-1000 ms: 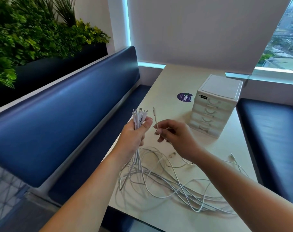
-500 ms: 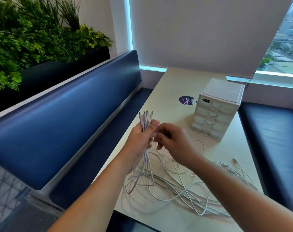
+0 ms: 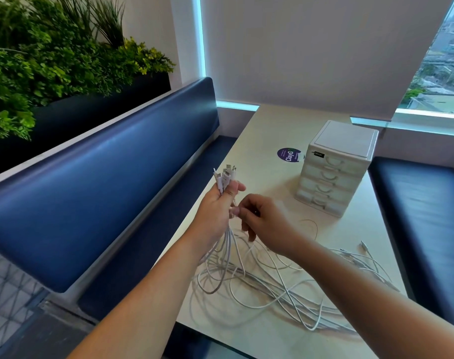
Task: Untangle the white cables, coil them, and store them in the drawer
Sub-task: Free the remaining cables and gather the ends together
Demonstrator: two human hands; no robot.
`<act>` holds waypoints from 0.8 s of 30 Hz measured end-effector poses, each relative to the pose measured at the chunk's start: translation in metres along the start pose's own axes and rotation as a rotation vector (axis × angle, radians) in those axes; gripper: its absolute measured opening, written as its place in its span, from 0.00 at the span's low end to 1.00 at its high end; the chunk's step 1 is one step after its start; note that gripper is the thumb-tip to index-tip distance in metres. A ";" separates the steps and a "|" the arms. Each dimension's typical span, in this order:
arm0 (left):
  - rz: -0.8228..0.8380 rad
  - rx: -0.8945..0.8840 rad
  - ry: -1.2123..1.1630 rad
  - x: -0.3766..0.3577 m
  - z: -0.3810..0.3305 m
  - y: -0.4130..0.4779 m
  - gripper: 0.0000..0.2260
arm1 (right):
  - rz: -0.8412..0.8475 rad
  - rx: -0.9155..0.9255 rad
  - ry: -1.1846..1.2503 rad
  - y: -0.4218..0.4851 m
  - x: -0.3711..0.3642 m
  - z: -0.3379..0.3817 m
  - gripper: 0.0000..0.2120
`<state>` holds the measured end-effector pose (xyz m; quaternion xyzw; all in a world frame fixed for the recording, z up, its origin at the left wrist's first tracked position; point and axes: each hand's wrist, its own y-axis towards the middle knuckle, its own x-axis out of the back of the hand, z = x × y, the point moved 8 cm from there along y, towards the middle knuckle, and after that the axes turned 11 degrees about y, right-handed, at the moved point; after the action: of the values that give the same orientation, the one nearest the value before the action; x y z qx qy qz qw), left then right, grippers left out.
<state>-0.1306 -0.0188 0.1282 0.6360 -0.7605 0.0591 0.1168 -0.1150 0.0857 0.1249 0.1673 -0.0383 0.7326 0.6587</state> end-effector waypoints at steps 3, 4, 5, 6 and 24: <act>-0.062 -0.049 -0.013 0.007 -0.007 0.000 0.13 | 0.016 -0.028 -0.057 -0.002 -0.002 -0.004 0.15; -0.080 -0.052 -0.054 0.009 -0.009 0.000 0.13 | 0.026 -0.027 -0.062 -0.003 -0.003 -0.005 0.15; -0.095 -0.052 -0.107 0.011 -0.010 0.001 0.13 | 0.039 -0.025 -0.065 -0.005 -0.003 -0.006 0.16; -0.104 -0.053 -0.161 0.013 -0.010 0.002 0.12 | 0.053 -0.024 -0.067 -0.006 -0.005 -0.008 0.16; -0.366 -0.195 -0.290 0.031 -0.038 -0.005 0.14 | 0.178 0.020 -0.328 -0.005 0.006 -0.001 0.17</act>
<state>-0.1269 -0.0406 0.1726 0.7506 -0.6437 -0.1283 0.0761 -0.1108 0.0926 0.1251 0.2868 -0.1526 0.7513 0.5744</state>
